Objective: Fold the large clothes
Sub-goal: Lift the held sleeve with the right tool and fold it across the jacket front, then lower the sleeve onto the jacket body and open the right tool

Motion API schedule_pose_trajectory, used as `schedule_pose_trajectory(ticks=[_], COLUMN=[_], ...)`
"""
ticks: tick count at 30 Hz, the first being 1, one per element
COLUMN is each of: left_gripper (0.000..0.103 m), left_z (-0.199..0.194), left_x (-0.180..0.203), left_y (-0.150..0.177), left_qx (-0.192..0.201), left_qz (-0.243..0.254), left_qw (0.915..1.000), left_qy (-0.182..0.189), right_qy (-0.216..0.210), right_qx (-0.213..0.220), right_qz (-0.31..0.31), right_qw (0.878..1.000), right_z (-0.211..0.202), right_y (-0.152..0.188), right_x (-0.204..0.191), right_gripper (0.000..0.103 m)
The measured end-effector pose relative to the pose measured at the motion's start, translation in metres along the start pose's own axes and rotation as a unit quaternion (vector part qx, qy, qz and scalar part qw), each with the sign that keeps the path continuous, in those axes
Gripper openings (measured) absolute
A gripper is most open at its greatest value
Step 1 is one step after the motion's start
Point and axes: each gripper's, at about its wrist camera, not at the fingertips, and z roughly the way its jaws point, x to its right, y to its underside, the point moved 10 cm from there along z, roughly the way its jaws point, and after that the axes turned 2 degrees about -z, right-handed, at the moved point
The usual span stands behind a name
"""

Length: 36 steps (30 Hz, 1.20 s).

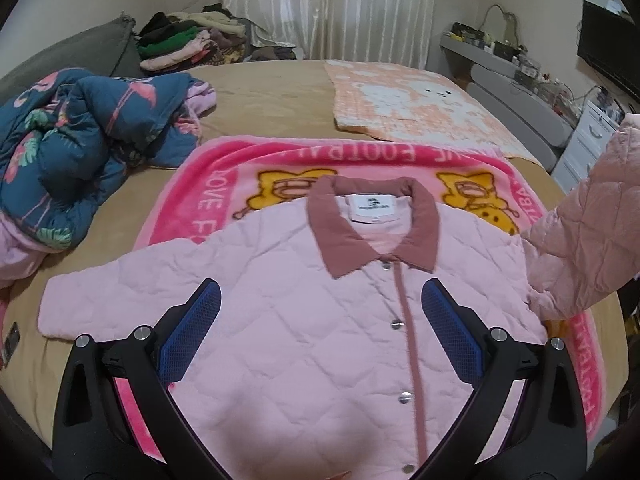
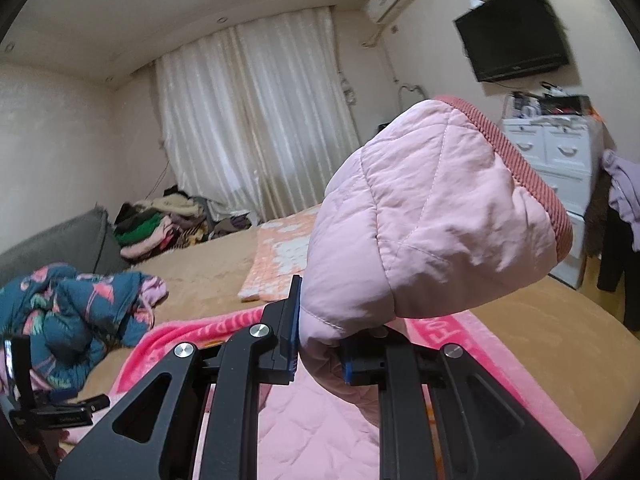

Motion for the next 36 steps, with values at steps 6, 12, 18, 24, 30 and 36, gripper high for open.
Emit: schedule_pose_trajectory(ticks=[6,12,18,24,30,36], left_gripper=[0.094,0.094,0.094,0.094,0.094,0.094], left_z=[0.007,0.016,0.023,0.029,0.035,0.037], left_x=[-0.032,-0.053,-0.074,-0.088,-0.095,-0.096], left_y=[0.003,0.007,0.011,0.012,0.018,0.023], left_qx=[-0.001,-0.006,-0.003,-0.001,-0.005,-0.007], left_qz=[-0.019,-0.024,-0.036,-0.060,-0.092,-0.105], left_qw=[0.9998,0.9997,0.9993,0.9982,0.9951,0.9931], left_qy=[0.001,-0.001,-0.007,0.002,0.036,0.053], right_qy=[-0.022,-0.041,-0.062,-0.082,-0.093,-0.105], right_qx=[-0.011,-0.029,-0.051,-0.084,-0.122,-0.179], right_qz=[-0.039,-0.065,-0.097,-0.119,-0.140,-0.154], right_qw=[0.999,0.997,0.992,0.986,0.978,0.966], right_z=[0.015,0.035,0.056,0.081,0.101,0.116], right_y=[0.017,0.039,0.073,0.120,0.171,0.229], right_x=[-0.054,-0.094,-0.131,-0.164,-0.189,-0.207], right_gripper=[0.015,0.015,0.015,0.015,0.016,0.020])
